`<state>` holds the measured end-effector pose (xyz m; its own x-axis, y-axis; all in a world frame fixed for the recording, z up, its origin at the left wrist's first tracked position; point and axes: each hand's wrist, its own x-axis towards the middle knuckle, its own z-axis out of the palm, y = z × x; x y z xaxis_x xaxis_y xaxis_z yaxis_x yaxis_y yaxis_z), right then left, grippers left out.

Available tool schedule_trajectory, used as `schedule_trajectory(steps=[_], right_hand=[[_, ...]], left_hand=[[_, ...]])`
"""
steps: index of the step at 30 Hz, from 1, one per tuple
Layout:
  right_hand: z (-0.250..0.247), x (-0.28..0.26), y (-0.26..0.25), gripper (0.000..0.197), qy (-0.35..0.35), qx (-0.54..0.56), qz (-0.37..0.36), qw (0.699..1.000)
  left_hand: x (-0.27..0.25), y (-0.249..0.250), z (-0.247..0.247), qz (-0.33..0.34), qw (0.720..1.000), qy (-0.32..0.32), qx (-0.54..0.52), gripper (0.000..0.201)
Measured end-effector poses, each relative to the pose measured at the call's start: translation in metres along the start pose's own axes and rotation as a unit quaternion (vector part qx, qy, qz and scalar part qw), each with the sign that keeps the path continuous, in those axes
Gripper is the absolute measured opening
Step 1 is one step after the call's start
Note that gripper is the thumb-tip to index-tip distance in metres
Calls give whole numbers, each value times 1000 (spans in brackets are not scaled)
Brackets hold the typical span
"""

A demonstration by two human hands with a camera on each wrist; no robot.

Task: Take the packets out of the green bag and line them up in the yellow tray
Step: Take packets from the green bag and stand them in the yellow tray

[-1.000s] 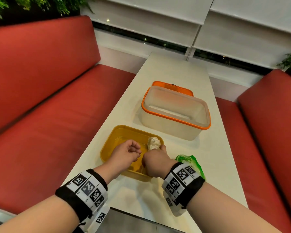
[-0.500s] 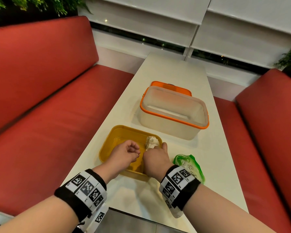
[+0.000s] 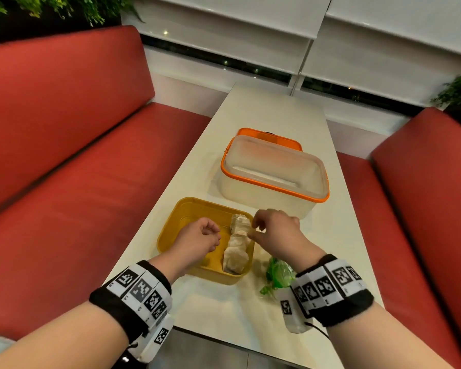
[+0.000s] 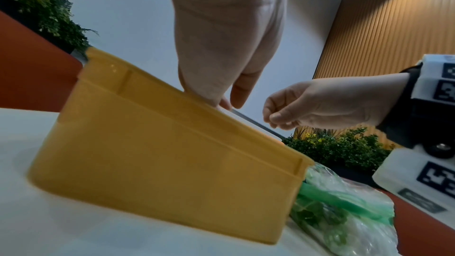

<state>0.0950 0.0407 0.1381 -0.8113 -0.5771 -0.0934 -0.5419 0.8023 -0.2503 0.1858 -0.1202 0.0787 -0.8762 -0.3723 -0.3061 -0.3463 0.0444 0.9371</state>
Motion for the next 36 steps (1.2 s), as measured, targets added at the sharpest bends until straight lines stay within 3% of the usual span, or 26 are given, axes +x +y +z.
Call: schedule_trajectory(steps=[2,5,9,17,24,28,32,34,36], right_hand=[[-1,-9,11,14,9,41,18,999],[13,-31,14,24,-56,42,40,997],[31,-47,12,24,-59,48,27,997],[41,-47,14,26,-43,46,-2,998],[10,-56,44,16,39,104,33,993],[-1,-67,94,16,91,127,103,982],[14,-80,120,17,65,145,159,974],[25,-82,122,26,30,176,178,968],[32,-83,121,29,10,211,197,957]], left_hand=[[5,0,2,-25,999,7,42,19],[9,2,9,-66,993,-22,93,24],[10,12,23,-75,980,-60,177,12],[12,11,38,-119,988,-74,65,16],[8,15,15,-75,992,-28,95,18],[-5,29,13,17,995,-16,101,21],[-30,47,56,118,970,-98,186,21],[-38,48,86,136,949,-146,244,15],[-39,44,115,140,925,-168,309,22]])
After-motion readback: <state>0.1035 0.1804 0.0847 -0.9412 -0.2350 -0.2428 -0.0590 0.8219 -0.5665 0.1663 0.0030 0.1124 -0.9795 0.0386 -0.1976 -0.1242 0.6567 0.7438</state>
